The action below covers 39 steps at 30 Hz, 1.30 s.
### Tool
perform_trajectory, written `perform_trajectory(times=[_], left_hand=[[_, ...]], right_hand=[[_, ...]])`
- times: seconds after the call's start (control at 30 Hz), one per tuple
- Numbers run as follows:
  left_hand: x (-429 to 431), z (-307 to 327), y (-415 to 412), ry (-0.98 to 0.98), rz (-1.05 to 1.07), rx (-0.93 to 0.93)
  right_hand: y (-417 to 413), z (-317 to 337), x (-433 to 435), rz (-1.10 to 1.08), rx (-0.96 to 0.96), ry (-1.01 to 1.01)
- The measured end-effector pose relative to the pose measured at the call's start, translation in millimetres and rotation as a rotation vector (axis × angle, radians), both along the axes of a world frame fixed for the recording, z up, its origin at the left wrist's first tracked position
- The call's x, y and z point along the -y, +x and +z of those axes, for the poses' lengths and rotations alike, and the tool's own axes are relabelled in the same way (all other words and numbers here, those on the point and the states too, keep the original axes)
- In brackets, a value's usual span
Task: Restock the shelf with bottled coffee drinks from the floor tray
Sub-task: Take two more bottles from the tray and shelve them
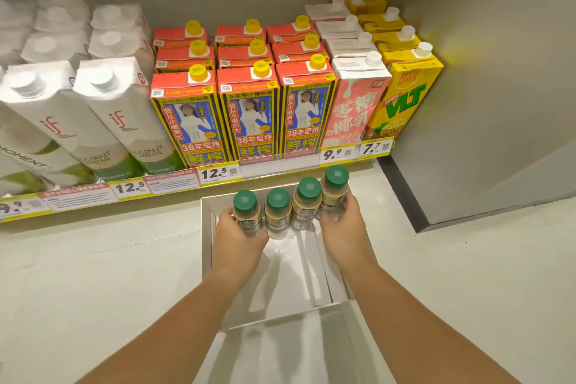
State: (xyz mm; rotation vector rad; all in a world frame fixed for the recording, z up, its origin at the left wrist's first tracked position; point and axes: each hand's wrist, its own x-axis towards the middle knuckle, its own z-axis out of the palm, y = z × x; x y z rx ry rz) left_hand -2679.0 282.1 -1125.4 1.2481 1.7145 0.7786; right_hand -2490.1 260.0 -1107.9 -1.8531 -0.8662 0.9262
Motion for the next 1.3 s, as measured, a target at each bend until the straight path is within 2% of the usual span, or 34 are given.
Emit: perform_trajectory(times=[0.17,0.37,0.6,0.8,1.03,1.3], left_hand=[[-16.1,-28.4,2.9,-0.054,0.085,0.007],[-19.2,-43.5,0.2,0.003,0.170,0.062],[-12.0,-20.4,-7.0,0.074,0.146,0.019],[-11.5,35.9,-12.2,0.192,0.047,-0.018],[-28.6,124.7,-26.6,0.341,-0.073,-0.106],[-56.2,261.6,-32.1,0.502,-0.160,-0.033]], right_hand=[[3.2,-20.5,-19.5,-0.073,0.056,0.014],[11.1,-33.5,-22.0,0.036,0.122,0.124],[12.5,-18.3,-12.1,0.048,0.191,0.168],[16.7,33.9,-10.0,0.052,0.275,0.182],[11.5,126.4,-19.3,0.046,0.321,0.279],[5.0,255.6,-34.6,-0.017,0.366,0.411]])
